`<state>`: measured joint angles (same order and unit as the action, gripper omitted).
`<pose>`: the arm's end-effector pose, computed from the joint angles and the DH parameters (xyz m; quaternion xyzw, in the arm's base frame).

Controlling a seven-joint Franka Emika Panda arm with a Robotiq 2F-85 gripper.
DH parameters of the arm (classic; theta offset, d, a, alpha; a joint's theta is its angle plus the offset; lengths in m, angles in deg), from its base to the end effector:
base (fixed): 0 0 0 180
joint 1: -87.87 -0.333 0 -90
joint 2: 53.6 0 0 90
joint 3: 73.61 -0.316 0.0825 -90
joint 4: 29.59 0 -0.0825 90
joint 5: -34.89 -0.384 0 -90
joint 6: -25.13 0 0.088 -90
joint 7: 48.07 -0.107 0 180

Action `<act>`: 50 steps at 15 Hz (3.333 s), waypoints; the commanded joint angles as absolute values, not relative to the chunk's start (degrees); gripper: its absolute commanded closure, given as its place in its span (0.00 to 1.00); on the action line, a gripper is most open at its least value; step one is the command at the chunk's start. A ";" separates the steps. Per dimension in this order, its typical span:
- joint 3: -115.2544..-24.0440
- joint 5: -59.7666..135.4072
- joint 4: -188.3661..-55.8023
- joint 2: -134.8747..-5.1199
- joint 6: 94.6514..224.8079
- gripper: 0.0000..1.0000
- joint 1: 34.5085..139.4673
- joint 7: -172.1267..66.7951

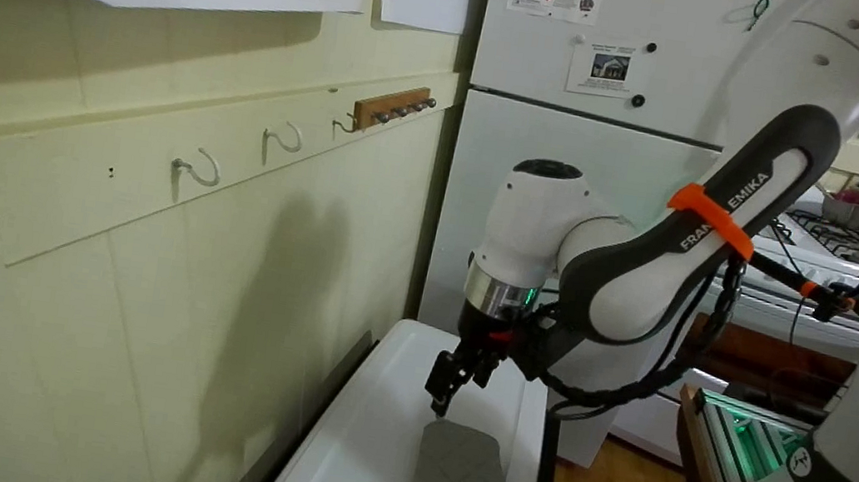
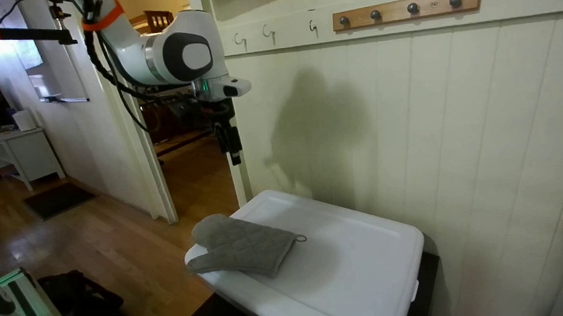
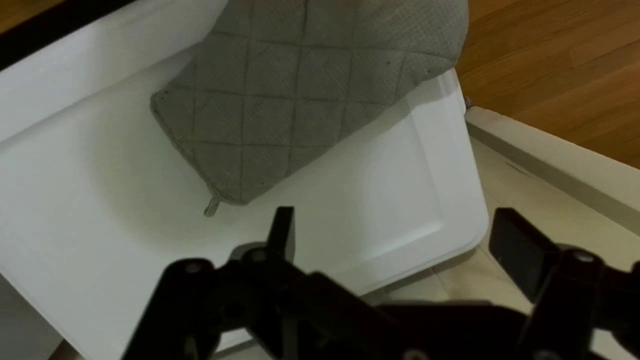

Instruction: Hang the mitten on the first left hook

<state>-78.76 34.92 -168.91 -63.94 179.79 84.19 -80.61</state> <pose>0.4941 0.0775 0.2408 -0.9775 0.2061 -0.0384 0.0229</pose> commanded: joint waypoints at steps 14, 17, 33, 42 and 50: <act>-75.81 27.44 -162.15 -80.76 182.78 0.00 80.75 -79.42; -77.28 23.57 -160.28 -85.55 183.93 0.00 81.63 -77.28; -78.33 20.37 -149.83 -103.86 196.81 0.26 83.92 -69.61; -78.72 20.80 -148.74 -104.09 194.75 0.83 85.75 -67.45; -76.61 21.67 -151.65 -98.07 195.24 0.97 82.85 -66.99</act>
